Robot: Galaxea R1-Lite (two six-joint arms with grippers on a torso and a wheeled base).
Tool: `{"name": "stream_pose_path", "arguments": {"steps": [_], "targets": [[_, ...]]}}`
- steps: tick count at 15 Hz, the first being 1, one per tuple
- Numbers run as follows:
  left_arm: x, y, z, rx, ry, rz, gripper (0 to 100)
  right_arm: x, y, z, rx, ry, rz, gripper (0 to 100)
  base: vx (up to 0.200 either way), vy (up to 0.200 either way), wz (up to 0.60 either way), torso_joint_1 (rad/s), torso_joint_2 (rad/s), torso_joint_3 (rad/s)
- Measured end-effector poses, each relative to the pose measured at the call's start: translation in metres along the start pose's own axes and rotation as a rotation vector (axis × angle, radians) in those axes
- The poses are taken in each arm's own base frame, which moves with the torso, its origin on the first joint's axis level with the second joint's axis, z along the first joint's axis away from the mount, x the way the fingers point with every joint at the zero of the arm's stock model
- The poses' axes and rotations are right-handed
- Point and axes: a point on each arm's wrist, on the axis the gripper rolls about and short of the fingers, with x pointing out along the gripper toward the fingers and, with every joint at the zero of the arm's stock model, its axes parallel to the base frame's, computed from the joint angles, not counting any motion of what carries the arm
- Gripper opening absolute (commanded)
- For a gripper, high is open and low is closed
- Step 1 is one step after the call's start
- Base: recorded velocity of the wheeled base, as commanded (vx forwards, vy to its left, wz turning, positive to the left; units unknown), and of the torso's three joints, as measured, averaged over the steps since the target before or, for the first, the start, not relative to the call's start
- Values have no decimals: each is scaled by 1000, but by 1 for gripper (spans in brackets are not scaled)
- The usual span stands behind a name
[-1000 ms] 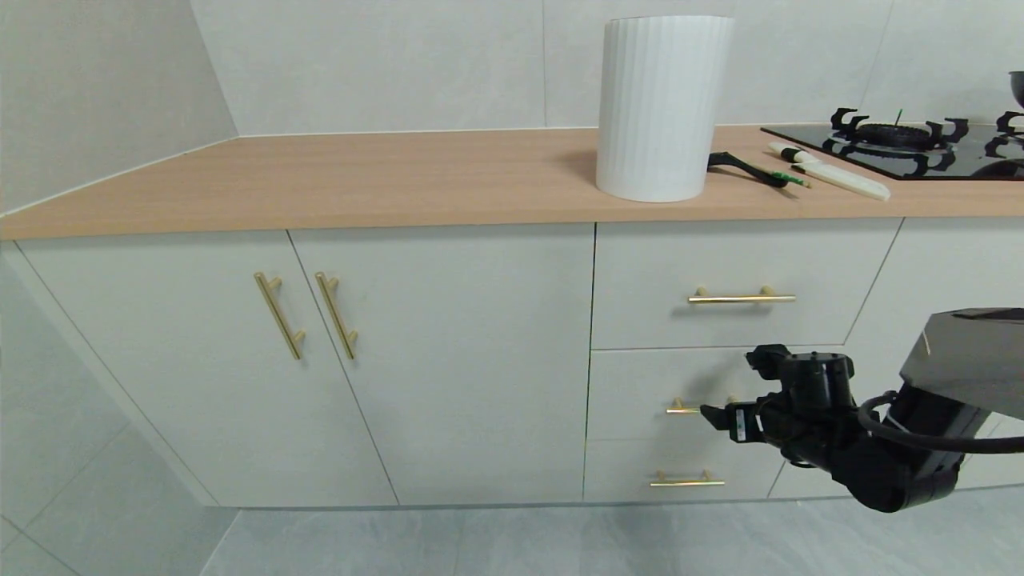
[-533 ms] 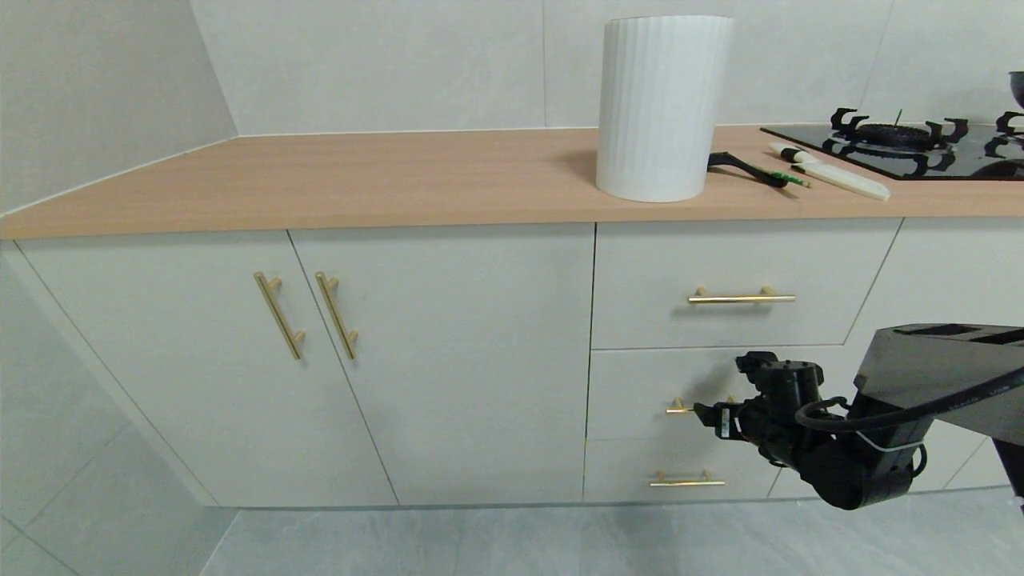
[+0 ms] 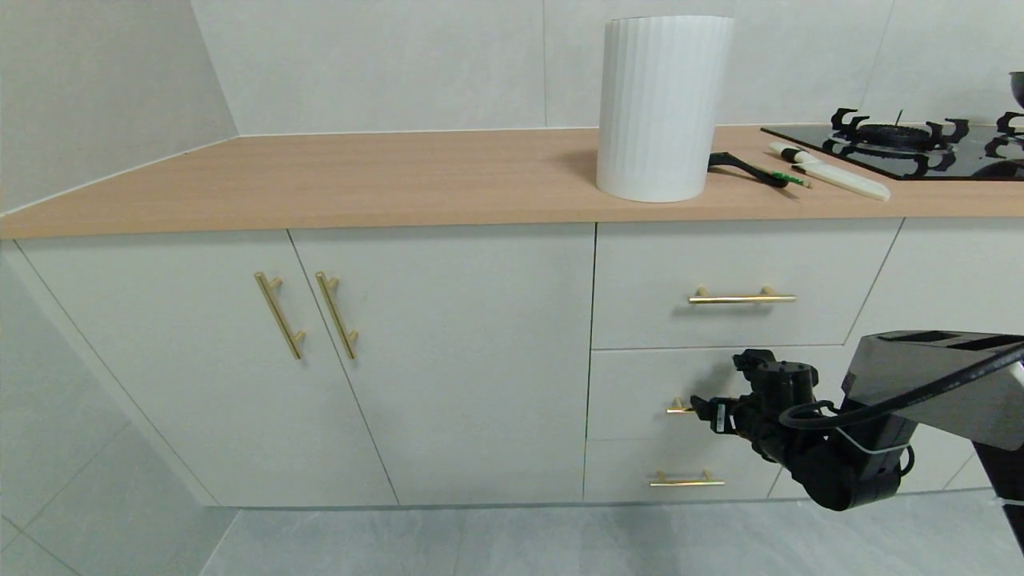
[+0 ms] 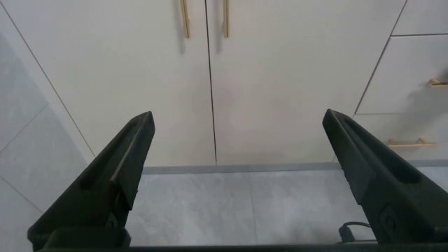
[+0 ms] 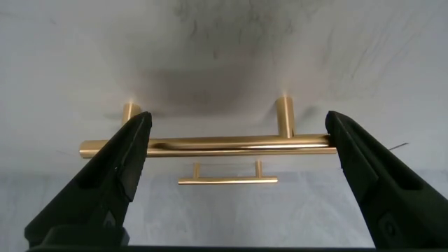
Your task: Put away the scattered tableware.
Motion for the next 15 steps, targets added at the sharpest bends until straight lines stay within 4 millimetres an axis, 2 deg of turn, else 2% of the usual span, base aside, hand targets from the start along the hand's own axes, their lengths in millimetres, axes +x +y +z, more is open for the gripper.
{"name": "stream_pose_path", "arguments": {"steps": [12,15], "targets": [[0,0,0,0,0,0,100,4,0,8,-27,-40,-74,100,0,0,0,0,0,0],[0,0,0,0,0,0,100,9,0,3,-68,-28,-75,100,0,0,0,0,0,0]]}}
